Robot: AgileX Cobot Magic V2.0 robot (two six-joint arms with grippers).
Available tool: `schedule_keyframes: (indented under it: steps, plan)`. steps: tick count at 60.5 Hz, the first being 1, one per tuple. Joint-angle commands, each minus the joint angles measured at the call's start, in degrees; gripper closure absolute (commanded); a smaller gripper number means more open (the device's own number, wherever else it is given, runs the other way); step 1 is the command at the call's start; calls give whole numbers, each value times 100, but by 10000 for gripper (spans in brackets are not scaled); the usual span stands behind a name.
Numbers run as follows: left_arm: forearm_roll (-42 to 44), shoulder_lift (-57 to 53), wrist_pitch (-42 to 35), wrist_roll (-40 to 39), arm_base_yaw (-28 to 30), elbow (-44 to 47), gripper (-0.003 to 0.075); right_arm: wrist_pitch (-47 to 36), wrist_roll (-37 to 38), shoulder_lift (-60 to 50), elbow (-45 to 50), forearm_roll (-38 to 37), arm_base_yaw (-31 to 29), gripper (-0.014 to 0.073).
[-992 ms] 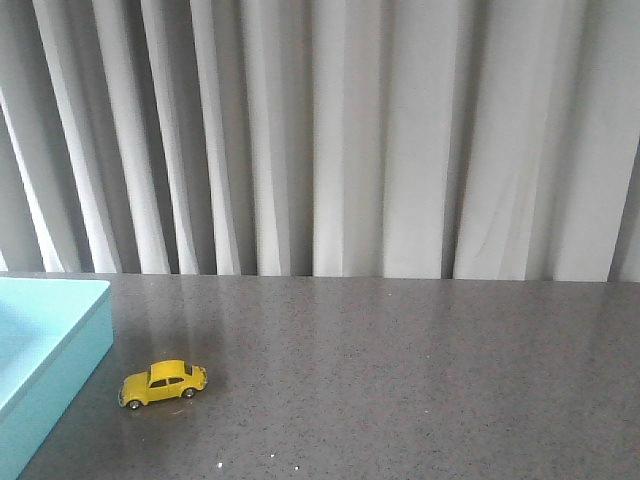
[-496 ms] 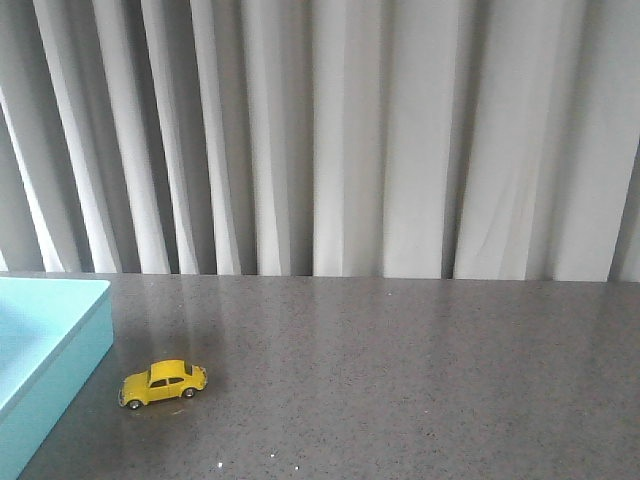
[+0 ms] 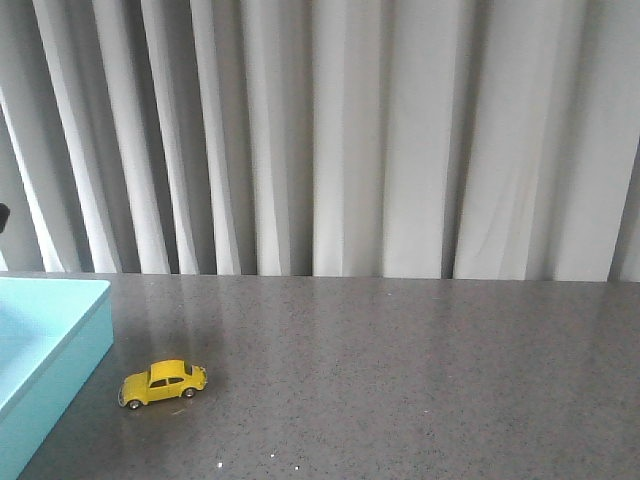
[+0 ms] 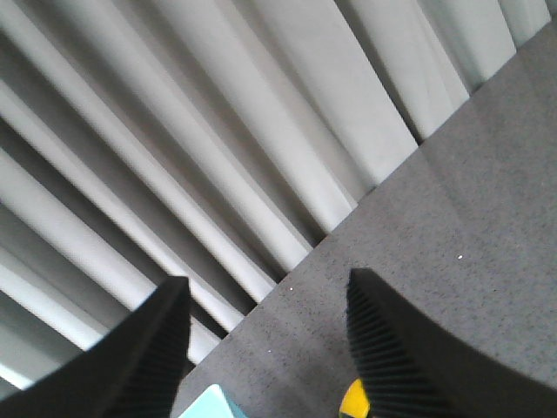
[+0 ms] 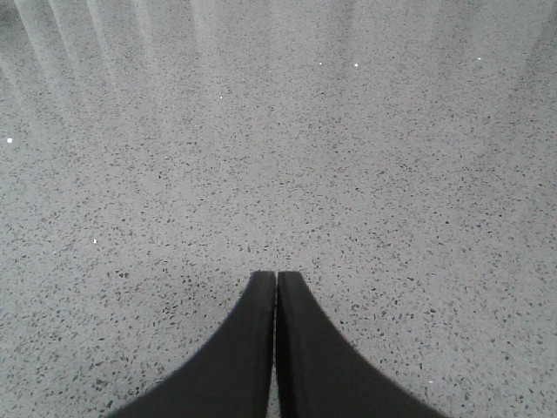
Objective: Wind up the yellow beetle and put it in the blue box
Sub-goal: 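Lower the open left gripper over the yellow car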
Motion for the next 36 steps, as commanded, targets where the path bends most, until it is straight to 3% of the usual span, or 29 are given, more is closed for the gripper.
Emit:
schedule_keyframes:
  steps: [1, 10, 22, 36]
  plan:
    - [46, 381, -231, -63, -41, -581, 226, -340, -6, 13, -143, -14, -10, 599]
    - [401, 1208, -89, -77, -41, -1283, 214, -340, -6, 13, -143, -14, -10, 599]
    - [732, 2469, 868, -424, -47, -2182, 224, -340, -6, 13, -143, -14, -10, 599]
    - [1586, 3643, 1028, -522, -290, -2415, 224, -340, -6, 13, -143, -14, -10, 599]
